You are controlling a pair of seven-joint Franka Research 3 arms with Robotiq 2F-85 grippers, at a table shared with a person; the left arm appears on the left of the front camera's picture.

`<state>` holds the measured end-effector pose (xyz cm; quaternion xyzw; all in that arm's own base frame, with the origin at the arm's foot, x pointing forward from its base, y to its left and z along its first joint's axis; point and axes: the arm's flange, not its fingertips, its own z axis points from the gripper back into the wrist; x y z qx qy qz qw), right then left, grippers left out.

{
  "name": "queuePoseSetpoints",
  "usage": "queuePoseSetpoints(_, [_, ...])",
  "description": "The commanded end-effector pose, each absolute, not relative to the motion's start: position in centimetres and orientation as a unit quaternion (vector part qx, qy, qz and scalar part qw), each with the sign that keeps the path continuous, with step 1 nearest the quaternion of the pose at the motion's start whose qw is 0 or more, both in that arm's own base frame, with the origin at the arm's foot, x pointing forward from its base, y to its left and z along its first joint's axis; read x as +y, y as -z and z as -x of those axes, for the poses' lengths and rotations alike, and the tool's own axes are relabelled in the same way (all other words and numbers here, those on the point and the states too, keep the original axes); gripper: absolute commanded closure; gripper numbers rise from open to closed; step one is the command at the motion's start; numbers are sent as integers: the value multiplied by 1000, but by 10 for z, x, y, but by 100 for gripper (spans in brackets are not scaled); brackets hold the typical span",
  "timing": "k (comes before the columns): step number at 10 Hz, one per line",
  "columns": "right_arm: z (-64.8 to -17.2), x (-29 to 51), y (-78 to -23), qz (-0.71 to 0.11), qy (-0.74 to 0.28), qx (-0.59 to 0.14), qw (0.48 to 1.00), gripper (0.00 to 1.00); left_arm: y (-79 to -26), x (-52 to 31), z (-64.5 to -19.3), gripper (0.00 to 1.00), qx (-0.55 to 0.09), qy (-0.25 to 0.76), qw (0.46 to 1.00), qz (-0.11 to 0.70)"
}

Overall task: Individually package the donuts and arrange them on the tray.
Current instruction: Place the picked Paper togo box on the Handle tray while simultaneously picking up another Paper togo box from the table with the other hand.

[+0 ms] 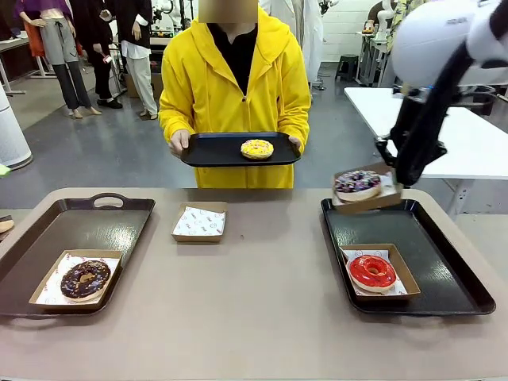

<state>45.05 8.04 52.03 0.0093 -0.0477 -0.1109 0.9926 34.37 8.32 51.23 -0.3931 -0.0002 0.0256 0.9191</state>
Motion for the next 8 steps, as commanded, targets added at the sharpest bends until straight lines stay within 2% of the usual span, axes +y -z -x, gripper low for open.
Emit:
queuePoseSetpoints(1, [-442,53,-508,-37,111,-49,992,99,-514,58,-366,0,23,-25,941,336])
queuePoseSetpoints(5, [-449,12,-491,-46,103,-75,991,99,-492,-17,-403,0,37,-16,968,247])
queuePoseSetpoints(8, [-470,9,-477,-46,71,-93,992,99,-468,-64,-413,0,42,-1,978,203])
